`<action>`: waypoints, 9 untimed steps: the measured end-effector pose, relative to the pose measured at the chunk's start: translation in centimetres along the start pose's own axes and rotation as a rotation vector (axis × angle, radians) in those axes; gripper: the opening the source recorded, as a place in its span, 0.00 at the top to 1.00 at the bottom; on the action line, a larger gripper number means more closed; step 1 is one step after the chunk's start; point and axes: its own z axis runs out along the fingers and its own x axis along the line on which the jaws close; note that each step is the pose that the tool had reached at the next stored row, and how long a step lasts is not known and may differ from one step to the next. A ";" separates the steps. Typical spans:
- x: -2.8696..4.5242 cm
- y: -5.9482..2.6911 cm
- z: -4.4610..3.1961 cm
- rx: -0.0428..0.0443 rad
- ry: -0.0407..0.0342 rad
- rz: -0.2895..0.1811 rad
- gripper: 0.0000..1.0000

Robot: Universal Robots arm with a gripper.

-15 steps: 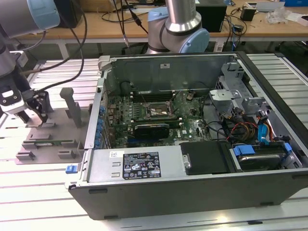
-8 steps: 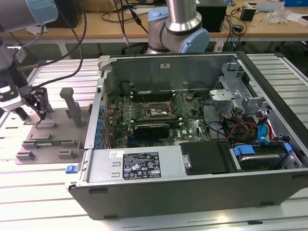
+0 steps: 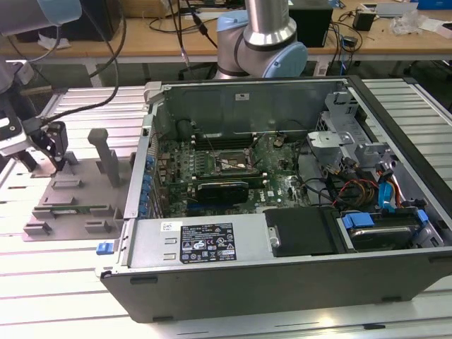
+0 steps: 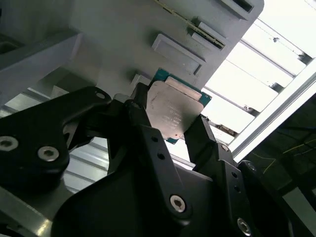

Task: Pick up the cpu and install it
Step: 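Pick up the cpu and move it towards the insertion slot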

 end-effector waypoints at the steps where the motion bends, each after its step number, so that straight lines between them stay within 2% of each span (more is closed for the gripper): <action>1: 0.00 0.02 -0.31 0.0000 0.0000 0.000 0.45; 9: -0.02 0.13 -2.10 0.0001 0.0001 0.000 0.45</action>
